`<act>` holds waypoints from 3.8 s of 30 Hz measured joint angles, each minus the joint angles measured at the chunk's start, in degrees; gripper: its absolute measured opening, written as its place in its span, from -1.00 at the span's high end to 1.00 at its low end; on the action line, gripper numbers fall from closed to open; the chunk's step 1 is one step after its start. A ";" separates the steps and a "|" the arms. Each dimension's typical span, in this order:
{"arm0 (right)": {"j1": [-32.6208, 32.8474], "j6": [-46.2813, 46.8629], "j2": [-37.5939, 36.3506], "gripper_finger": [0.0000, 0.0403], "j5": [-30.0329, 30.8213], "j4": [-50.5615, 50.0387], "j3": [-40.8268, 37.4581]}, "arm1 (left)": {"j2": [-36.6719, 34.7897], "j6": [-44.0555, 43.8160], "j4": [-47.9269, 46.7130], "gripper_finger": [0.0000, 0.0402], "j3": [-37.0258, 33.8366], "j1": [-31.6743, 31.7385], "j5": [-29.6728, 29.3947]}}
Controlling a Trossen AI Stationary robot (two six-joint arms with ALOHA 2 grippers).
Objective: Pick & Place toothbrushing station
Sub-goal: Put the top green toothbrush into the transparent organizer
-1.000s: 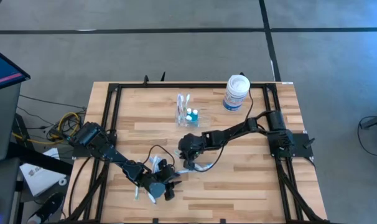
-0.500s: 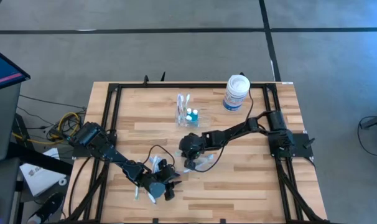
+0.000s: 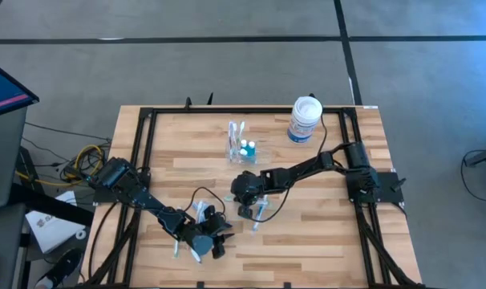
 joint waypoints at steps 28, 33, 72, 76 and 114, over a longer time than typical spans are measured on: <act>-3.00 -6.04 -17.25 1.00 12.50 -1.47 -3.66 | -0.02 -0.18 0.38 0.32 -0.94 0.00 -0.02; -3.48 -6.03 -22.91 1.00 14.51 0.89 -7.92 | -0.02 -0.20 0.44 0.32 -0.94 0.00 -0.02; -16.29 -8.68 -41.50 1.00 22.42 1.28 -18.83 | -0.02 -0.24 0.74 0.32 -0.90 0.00 -0.26; -17.41 -8.96 -42.05 1.00 22.43 1.30 -18.82 | -0.02 -0.24 0.75 0.32 -0.90 0.00 -0.26; -20.70 -6.29 -32.96 1.00 17.75 2.12 -18.80 | -0.02 -0.23 0.74 0.32 -0.87 -0.01 -0.46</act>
